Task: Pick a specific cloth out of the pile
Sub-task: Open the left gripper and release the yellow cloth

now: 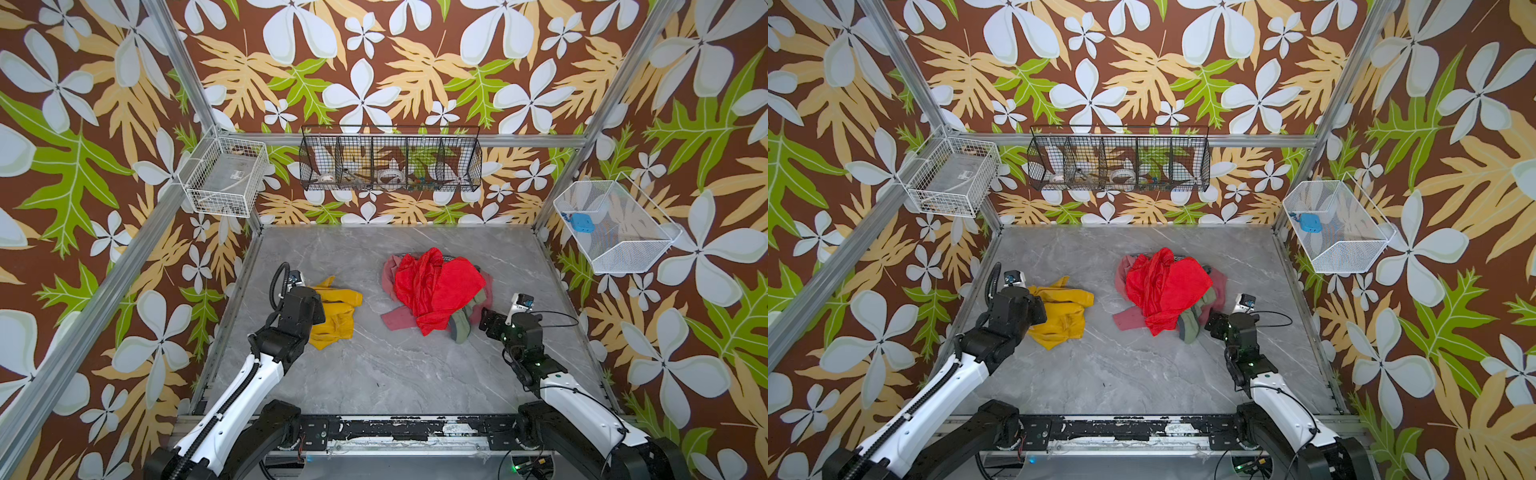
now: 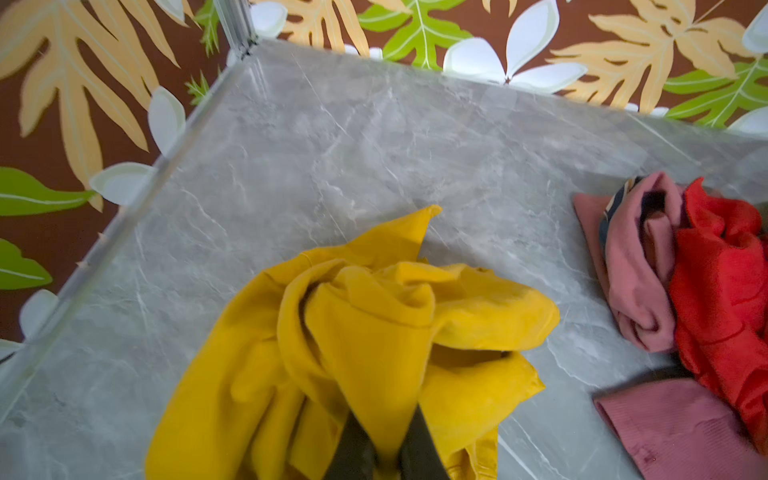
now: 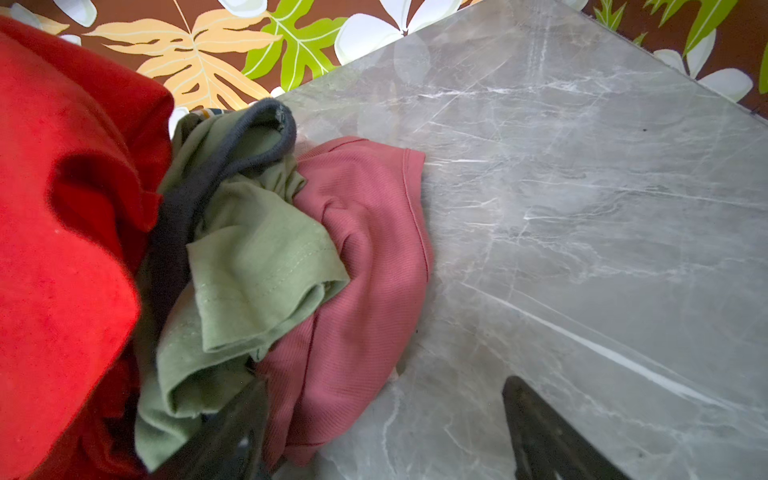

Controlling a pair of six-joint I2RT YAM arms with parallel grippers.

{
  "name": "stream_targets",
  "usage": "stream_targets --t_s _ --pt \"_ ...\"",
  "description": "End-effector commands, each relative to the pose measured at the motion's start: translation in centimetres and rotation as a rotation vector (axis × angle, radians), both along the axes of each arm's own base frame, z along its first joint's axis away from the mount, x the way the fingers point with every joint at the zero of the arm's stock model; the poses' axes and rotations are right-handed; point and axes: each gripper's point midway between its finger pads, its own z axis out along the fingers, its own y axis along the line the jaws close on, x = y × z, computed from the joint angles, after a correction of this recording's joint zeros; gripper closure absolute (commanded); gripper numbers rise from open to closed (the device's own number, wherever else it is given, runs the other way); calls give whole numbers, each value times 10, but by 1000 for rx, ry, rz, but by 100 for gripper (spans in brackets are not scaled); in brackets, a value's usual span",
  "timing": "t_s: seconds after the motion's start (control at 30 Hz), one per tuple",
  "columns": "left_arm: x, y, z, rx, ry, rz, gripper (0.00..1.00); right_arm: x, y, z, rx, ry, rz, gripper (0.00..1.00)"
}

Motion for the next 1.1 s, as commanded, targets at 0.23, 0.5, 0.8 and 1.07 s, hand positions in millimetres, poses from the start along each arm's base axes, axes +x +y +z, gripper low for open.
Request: stream_targets --t_s 0.23,0.5,0.8,1.07 --pt "-2 0 -62 -87 153 108 100 -2 -5 17 -32 -59 -13 11" --pt "-7 -5 -84 -125 185 100 90 2 -6 28 -56 -87 -8 11" --pt "-14 -7 -82 -144 175 104 47 6 -6 28 -58 -83 -12 11" --pt "-22 8 -20 -89 27 138 9 7 -8 36 -84 -101 -13 11"
